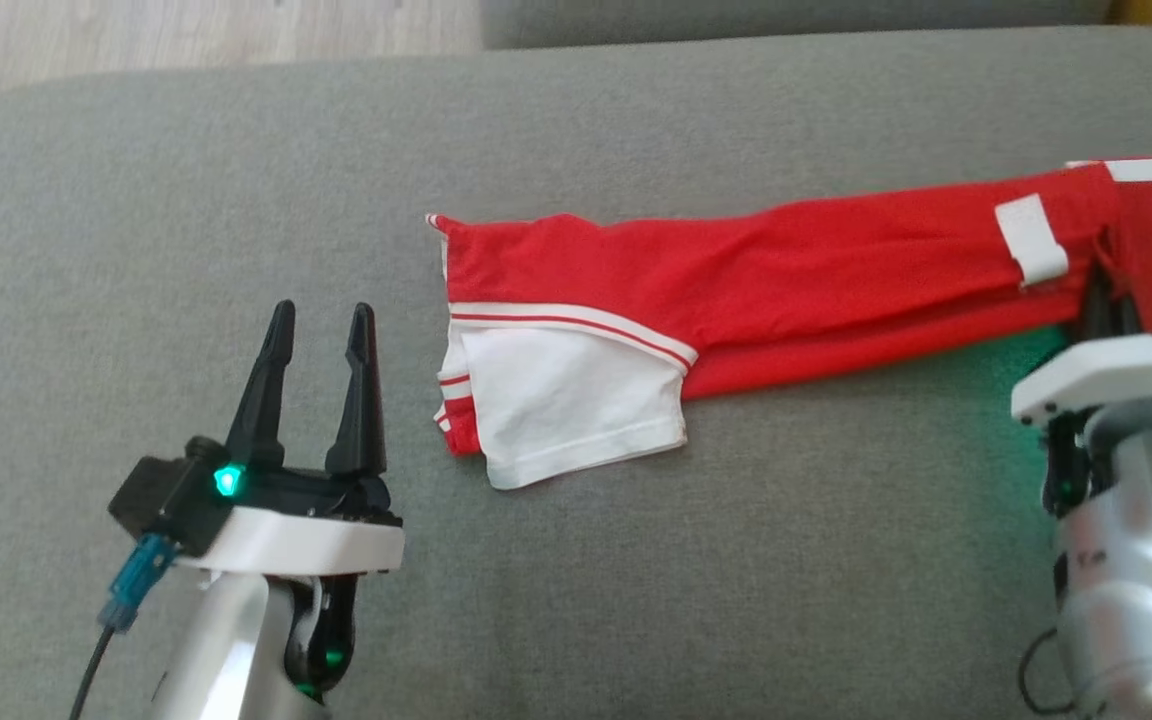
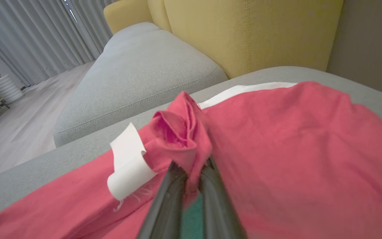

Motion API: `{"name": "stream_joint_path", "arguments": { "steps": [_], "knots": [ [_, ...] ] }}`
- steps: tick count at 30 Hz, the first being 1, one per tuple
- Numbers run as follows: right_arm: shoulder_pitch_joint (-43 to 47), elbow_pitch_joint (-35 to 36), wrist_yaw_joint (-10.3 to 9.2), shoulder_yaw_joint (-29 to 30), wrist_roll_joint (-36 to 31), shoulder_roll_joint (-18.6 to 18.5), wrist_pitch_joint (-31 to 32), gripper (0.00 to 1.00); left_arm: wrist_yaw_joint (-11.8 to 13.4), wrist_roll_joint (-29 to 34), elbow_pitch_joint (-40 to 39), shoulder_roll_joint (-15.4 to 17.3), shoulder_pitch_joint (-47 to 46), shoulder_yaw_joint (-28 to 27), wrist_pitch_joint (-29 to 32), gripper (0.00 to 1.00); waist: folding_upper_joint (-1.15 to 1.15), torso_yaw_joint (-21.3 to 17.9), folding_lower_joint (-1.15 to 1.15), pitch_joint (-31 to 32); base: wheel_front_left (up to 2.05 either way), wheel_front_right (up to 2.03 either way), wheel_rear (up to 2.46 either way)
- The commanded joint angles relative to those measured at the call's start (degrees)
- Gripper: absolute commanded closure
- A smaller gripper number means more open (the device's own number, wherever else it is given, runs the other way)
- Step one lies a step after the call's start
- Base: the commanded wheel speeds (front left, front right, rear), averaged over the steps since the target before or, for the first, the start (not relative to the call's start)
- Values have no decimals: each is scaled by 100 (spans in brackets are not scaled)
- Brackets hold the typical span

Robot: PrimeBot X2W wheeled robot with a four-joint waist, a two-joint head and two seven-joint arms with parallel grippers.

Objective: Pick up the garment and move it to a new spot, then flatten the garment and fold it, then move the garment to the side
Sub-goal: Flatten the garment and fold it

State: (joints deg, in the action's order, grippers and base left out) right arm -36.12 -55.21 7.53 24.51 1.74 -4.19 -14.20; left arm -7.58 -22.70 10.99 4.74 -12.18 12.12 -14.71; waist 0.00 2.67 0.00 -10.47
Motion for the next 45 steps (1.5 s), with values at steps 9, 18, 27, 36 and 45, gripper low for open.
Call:
{"name": "stream_joint_path", "arguments": {
  "steps": [9,18,27,36,45],
  "knots": [
    [187,1022,-4,-903,478,105,62,100,9,6,-299,59,68,-120,-29,0,0,-12,0,324,0,0,0],
    [344,1729,-4,-2969,1928,130,433,100,9,7,-327,51,159,-47,-29,0,0,415,0,613,0,0,0],
    [392,1862,-4,-4559,2812,130,512,100,9,-6,-305,15,217,51,-29,0,0,955,0,665,0,0,0],
    [110,1035,-4,-5506,3385,131,313,100,9,-47,-277,-35,159,198,-29,0,0,1587,0,476,0,0,0],
    [-62,393,-4,-6248,3785,131,195,100,9,-82,-229,-58,82,246,-29,0,0,1887,0,308,0,0,0]
  ]
}}
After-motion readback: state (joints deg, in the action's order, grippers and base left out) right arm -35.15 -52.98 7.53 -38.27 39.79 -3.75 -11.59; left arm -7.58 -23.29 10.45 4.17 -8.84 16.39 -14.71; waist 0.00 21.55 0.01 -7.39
